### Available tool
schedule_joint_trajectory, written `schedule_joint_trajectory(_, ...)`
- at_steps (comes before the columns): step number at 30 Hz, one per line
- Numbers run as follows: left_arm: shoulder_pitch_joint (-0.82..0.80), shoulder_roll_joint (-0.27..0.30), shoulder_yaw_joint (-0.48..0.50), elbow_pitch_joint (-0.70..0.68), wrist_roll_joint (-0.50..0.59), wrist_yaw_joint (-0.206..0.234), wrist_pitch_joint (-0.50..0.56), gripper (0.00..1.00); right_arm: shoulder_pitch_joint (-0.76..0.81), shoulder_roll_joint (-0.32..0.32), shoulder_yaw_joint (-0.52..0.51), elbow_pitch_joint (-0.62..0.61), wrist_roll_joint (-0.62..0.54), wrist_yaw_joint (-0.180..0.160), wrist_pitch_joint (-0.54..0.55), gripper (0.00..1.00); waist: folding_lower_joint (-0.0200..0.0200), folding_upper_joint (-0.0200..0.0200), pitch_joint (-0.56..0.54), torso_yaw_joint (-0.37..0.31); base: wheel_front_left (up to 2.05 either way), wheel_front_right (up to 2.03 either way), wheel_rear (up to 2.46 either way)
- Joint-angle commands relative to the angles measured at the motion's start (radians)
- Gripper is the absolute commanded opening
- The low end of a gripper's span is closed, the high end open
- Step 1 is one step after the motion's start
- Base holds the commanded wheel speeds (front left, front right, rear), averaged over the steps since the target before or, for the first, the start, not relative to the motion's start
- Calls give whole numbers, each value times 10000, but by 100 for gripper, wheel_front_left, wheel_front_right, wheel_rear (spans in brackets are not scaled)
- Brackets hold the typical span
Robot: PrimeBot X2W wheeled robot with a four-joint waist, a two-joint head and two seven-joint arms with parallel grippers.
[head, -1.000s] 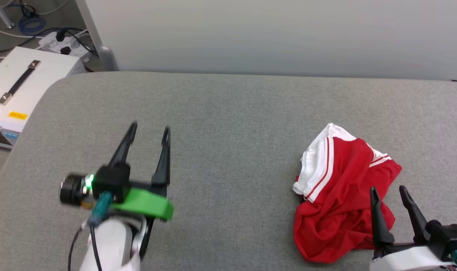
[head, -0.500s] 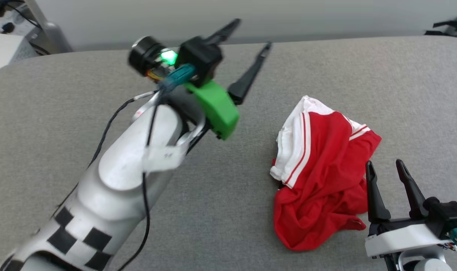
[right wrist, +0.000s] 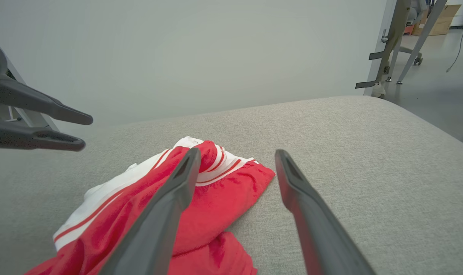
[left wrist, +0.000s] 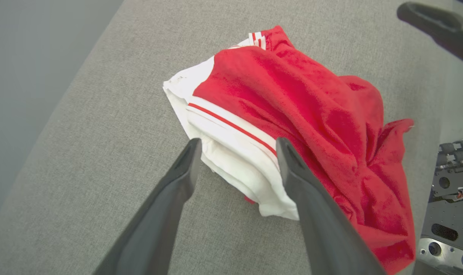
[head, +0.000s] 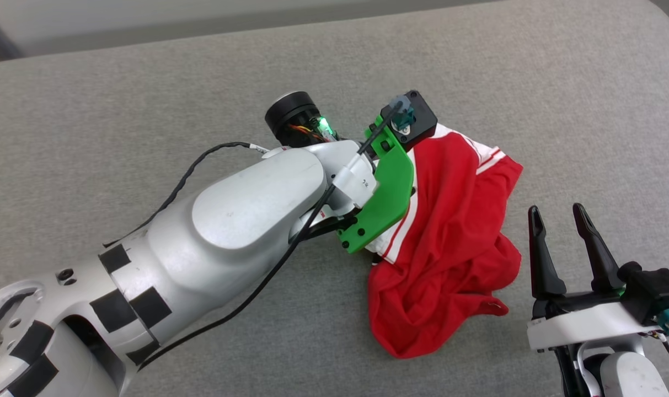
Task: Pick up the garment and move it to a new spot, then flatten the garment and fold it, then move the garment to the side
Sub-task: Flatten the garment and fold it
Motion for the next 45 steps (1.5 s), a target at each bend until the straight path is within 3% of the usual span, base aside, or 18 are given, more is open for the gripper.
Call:
schedule_joint_trajectory(1,-261,121,-190,88,-68,-24,188,100,-228,-16,31,-18,81,-7,-28,100,-1,-1,441,-429,0,0,0)
schedule_joint_trajectory(5,-207,138,-499,327,30,-24,590,100,-427,-16,92,-21,189,-7,-28,100,-1,-1,773,-654,0,0,0)
schedule_joint_trajectory(12,1254,176,-538,372,1473,-24,1980,100,-797,-16,292,44,351,-7,-28,100,-1,-1,1349,-931,0,0,0)
schedule_joint_trajectory(16,1642,279,-539,337,1651,-24,1923,100,-862,-16,243,57,354,-7,-28,100,-1,-1,1462,-915,0,0,0)
schedule_joint_trajectory(17,1651,281,-539,312,1782,-24,1861,33,-867,-16,226,57,344,-7,-28,100,-1,-1,1476,-895,0,0,0)
schedule_joint_trajectory(18,1654,271,-539,257,1972,-24,1701,0,-870,-16,202,59,321,-7,-28,100,-1,-1,1483,-857,0,0,0)
schedule_joint_trajectory(27,1579,-269,-540,222,2408,-25,-246,0,-699,-16,33,127,-8,-7,-28,100,-1,-1,963,-187,0,0,0)
schedule_joint_trajectory(34,1248,-123,-299,587,2182,-17,-3295,0,-241,-16,-321,76,-305,-7,-28,100,-1,-1,144,596,0,0,0)
schedule_joint_trajectory(40,1939,694,523,403,1876,716,-4686,0,116,-16,-464,44,-403,-7,-28,100,-1,-1,-228,1102,0,0,0)
schedule_joint_trajectory(45,2991,1779,1314,129,1245,1555,-5376,0,265,-16,-553,40,-447,-7,-28,100,-1,-1,-386,1409,0,0,0)
